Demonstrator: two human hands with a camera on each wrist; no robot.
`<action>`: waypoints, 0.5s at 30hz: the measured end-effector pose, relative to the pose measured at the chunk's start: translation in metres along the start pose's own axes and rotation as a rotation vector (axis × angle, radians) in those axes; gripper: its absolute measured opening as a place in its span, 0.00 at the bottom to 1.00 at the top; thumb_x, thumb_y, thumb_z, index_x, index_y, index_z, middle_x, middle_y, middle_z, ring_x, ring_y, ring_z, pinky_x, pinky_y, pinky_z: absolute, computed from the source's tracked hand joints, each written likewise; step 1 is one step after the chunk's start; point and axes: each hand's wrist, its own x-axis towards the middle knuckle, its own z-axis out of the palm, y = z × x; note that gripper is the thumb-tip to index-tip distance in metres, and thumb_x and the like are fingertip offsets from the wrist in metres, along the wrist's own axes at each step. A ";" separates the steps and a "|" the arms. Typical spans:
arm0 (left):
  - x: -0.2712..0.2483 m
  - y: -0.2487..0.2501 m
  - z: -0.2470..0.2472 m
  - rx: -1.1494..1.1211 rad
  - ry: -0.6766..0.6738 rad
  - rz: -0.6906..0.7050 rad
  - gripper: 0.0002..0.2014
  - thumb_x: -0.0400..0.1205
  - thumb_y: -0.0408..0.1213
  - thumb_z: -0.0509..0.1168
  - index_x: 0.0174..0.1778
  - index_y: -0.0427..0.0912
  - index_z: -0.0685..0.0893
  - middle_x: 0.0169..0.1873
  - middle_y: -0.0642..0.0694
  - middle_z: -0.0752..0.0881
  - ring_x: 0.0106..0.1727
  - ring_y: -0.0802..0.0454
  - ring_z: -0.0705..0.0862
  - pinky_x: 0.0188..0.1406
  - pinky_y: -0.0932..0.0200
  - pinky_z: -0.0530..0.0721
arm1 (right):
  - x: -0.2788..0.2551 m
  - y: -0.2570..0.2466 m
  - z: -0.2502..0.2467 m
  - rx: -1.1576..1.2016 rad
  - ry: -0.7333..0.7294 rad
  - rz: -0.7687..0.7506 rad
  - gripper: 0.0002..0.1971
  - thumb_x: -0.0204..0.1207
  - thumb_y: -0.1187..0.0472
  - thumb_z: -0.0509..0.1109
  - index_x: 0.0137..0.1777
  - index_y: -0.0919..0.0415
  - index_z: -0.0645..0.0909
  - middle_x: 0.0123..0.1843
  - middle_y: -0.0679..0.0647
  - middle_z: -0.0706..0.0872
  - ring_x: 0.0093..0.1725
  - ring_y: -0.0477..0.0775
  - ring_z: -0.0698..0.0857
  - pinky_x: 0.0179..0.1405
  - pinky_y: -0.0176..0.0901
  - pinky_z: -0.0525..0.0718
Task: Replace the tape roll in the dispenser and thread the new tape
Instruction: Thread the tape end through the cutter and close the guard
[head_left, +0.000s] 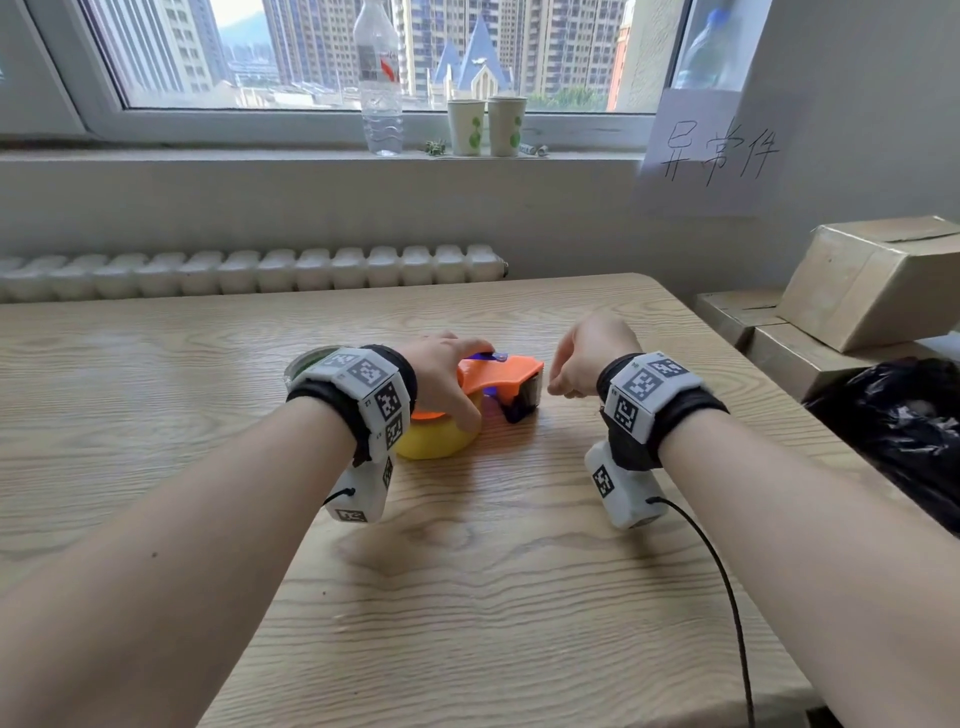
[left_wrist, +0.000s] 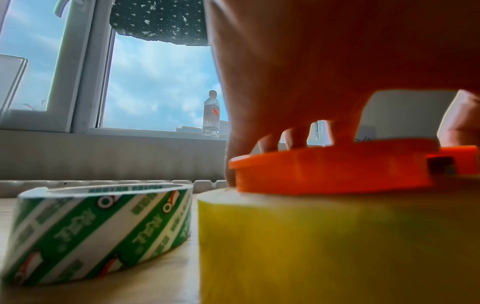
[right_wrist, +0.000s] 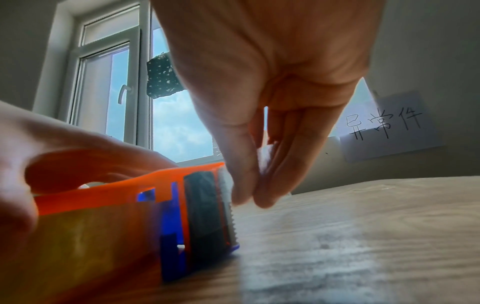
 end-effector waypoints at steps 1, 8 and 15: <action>0.000 -0.001 0.001 0.000 0.005 0.003 0.50 0.54 0.52 0.72 0.75 0.64 0.60 0.69 0.50 0.69 0.70 0.46 0.70 0.64 0.42 0.79 | 0.001 0.001 0.001 0.011 -0.002 -0.002 0.03 0.62 0.67 0.80 0.32 0.59 0.89 0.35 0.56 0.93 0.38 0.51 0.91 0.49 0.46 0.90; 0.000 -0.004 0.002 0.003 0.018 0.024 0.50 0.56 0.51 0.72 0.76 0.63 0.60 0.70 0.49 0.68 0.72 0.46 0.67 0.65 0.42 0.77 | 0.006 0.009 0.001 0.196 -0.044 0.063 0.03 0.65 0.73 0.77 0.35 0.66 0.89 0.36 0.61 0.92 0.39 0.56 0.93 0.48 0.48 0.91; 0.005 -0.008 0.006 -0.001 0.044 0.050 0.47 0.62 0.45 0.75 0.76 0.63 0.60 0.72 0.49 0.68 0.73 0.46 0.68 0.67 0.46 0.76 | 0.013 -0.004 0.010 0.228 0.001 0.093 0.09 0.65 0.74 0.78 0.28 0.63 0.85 0.29 0.59 0.89 0.36 0.57 0.93 0.45 0.50 0.91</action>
